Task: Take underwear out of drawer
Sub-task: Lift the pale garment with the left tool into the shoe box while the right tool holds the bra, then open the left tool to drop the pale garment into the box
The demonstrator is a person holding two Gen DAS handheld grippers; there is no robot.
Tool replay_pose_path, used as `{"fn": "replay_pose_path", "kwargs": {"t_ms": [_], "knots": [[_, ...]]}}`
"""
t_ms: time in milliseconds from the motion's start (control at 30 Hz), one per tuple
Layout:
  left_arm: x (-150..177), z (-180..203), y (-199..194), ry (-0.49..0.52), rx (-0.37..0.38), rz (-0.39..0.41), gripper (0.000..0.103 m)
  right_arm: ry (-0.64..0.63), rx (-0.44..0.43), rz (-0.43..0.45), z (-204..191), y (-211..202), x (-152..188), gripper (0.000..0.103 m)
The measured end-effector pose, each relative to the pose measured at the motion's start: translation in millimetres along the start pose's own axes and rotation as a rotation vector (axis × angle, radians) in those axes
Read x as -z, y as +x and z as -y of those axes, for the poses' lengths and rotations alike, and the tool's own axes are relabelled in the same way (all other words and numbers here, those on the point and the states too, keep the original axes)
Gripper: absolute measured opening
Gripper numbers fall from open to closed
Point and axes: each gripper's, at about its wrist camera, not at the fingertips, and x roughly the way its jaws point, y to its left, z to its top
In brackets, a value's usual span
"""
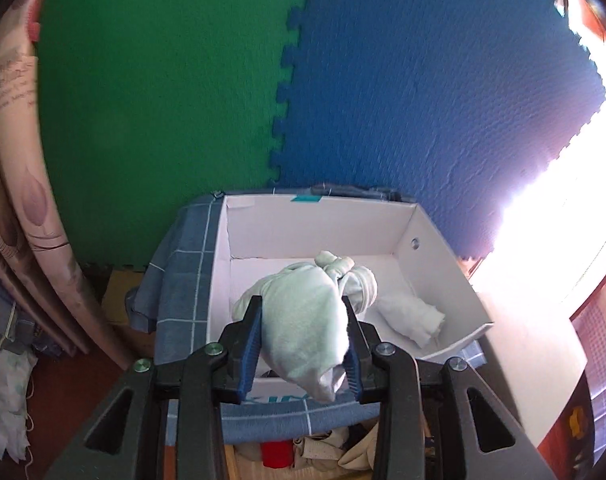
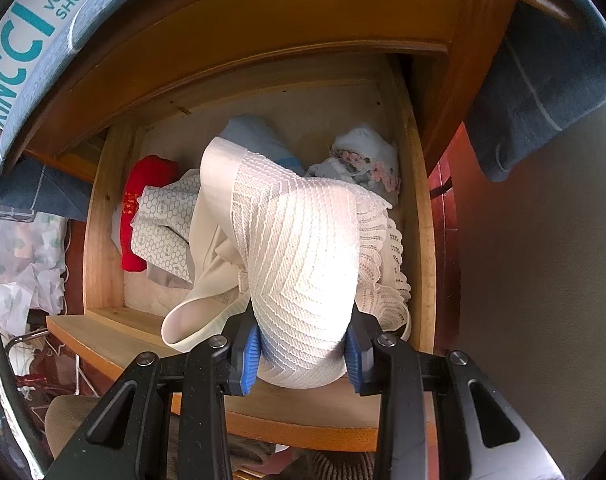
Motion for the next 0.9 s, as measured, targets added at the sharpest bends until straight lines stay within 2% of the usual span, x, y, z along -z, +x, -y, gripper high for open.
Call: {"fn": "replay_pose_path", "kwargs": {"t_ms": [167, 433, 667, 900], "knots": [[3, -1, 38, -0.004, -0.043, -0.035, 0.035, 0.006, -0.007, -0.002, 1, 0, 1, 0.032], [5, -4, 75, -0.028, -0.059, -0.089, 0.036, 0.011, -0.012, -0.005, 2, -1, 1, 0.032], [7, 0, 71, -0.007, -0.090, -0.075, 0.041, 0.011, -0.007, -0.004, 1, 0, 0, 0.032], [11, 8, 63, 0.027, -0.155, -0.075, 0.057, 0.007, 0.000, -0.003, 0, 0, 1, 0.032]]}}
